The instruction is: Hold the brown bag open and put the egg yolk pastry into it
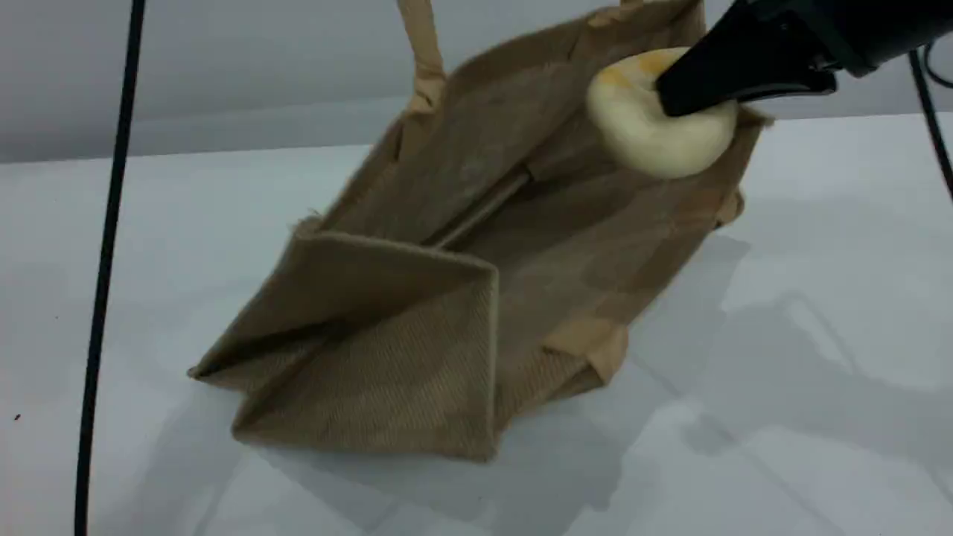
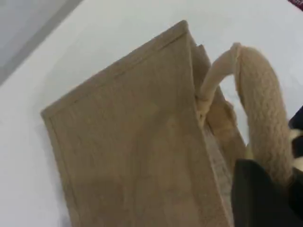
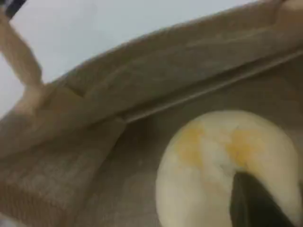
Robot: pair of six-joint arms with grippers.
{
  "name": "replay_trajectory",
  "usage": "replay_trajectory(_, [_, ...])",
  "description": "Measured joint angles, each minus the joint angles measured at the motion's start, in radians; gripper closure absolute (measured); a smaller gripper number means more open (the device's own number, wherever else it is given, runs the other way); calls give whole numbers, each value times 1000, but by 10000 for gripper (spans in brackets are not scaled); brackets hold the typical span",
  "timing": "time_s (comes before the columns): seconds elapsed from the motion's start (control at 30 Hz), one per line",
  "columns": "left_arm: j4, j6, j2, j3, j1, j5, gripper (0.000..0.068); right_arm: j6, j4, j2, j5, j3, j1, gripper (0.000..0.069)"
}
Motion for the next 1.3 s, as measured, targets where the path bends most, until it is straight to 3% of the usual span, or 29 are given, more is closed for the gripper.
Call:
replay_trajectory(0.27, [0, -1, -28, 0, 0, 0, 598, -34, 142, 44, -81, 0, 112, 649])
replay_trajectory(0.5, [0, -3, -28, 0, -1, 0, 598, -167, 350, 121, -226, -2, 215, 649])
replay_trajectory(0.73, [0, -5, -27, 0, -1, 0, 598, -185, 378, 195, -262, -14, 224, 630])
replay_trajectory(0.87, [1, -6, -27, 0, -1, 0, 598, -184, 378, 197, -258, -14, 224, 550])
replay_trajectory(1.1, [7, -6, -27, 0, -1, 0, 598, -183, 376, 176, -197, -14, 223, 293])
replay_trajectory(1.2, [45, -6, -27, 0, -1, -1, 598, -183, 375, 140, -147, -14, 223, 241])
replay_trajectory(1.3, [91, -6, -28, 0, 8, -1, 598, -183, 375, 87, -143, -14, 223, 232])
